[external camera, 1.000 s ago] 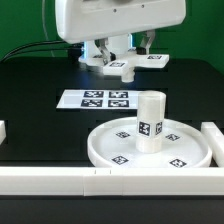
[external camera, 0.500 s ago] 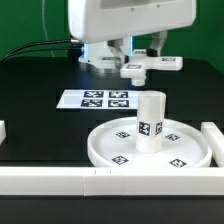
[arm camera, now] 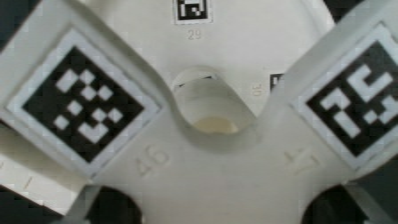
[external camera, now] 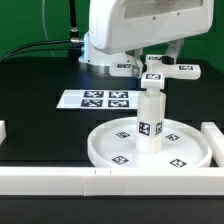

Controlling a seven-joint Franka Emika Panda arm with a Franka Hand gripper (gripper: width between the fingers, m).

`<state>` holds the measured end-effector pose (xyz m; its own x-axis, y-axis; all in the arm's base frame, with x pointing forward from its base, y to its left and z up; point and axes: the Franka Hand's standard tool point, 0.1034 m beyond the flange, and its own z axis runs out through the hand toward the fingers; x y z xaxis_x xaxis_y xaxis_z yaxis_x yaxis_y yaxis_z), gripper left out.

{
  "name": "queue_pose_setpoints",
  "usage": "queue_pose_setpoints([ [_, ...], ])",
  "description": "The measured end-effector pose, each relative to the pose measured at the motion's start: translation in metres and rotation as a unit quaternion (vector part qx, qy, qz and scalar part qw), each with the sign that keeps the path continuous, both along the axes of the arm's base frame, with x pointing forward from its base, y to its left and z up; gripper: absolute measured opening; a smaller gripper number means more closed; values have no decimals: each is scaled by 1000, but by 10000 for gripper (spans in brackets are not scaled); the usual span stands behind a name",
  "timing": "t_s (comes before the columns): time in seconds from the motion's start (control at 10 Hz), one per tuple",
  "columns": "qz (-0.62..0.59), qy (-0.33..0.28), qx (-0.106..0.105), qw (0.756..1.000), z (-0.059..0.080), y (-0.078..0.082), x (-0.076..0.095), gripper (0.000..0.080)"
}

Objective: Assemble round table

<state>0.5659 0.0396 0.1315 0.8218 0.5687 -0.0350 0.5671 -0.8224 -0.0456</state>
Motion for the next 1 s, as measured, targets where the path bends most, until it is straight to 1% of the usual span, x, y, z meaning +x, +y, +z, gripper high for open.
queue_pose_setpoints([
  [0.1,7,-8,-1,1000,-4,0,-2,442],
  [0.5,16,-1,-1,1000,-14,-2,-5,442],
  [0.7,16,2,-1,1000,-19,1,-7,442],
  [1.0,14,-8,-1,1000,-21,-1,-6,442],
])
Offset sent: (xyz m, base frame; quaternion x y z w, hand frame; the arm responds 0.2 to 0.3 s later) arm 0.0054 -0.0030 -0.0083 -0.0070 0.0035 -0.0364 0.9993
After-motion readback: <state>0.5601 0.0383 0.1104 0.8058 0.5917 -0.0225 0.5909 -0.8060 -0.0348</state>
